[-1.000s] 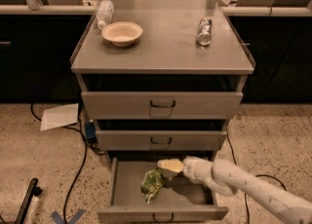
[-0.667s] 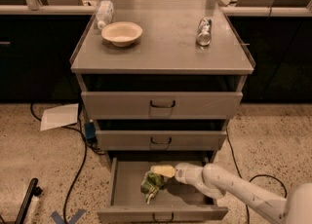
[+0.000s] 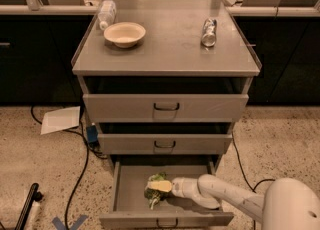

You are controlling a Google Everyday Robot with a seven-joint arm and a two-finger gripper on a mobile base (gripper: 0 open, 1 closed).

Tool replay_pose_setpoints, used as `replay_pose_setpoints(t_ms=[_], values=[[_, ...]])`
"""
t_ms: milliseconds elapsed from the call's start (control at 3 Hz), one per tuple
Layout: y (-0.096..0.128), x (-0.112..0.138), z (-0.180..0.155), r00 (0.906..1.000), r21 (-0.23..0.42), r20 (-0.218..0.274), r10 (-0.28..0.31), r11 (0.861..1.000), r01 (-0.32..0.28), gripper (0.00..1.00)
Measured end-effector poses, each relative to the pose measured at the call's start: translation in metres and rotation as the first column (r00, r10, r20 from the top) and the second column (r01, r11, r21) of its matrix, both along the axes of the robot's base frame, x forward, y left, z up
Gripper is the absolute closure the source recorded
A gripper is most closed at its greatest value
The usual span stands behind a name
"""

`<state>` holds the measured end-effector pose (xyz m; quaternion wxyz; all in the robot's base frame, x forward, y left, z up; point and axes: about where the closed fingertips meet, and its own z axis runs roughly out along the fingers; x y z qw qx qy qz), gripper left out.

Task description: Pick green jalapeno chip bag from bottom drawer and place on counter

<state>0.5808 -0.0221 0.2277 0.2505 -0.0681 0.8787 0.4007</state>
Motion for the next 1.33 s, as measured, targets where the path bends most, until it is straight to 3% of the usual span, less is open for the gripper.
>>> replay_pose_setpoints(t_ms=[667,1333], values=[[0.034,-0.007,-0.027,0.9950,-0.011,-0.040,0.091,0.996,-0.092,0.00],[0.042,0.002,-0.036,0.9915,-0.047,-0.030,0.127,0.991,-0.128,0.00]])
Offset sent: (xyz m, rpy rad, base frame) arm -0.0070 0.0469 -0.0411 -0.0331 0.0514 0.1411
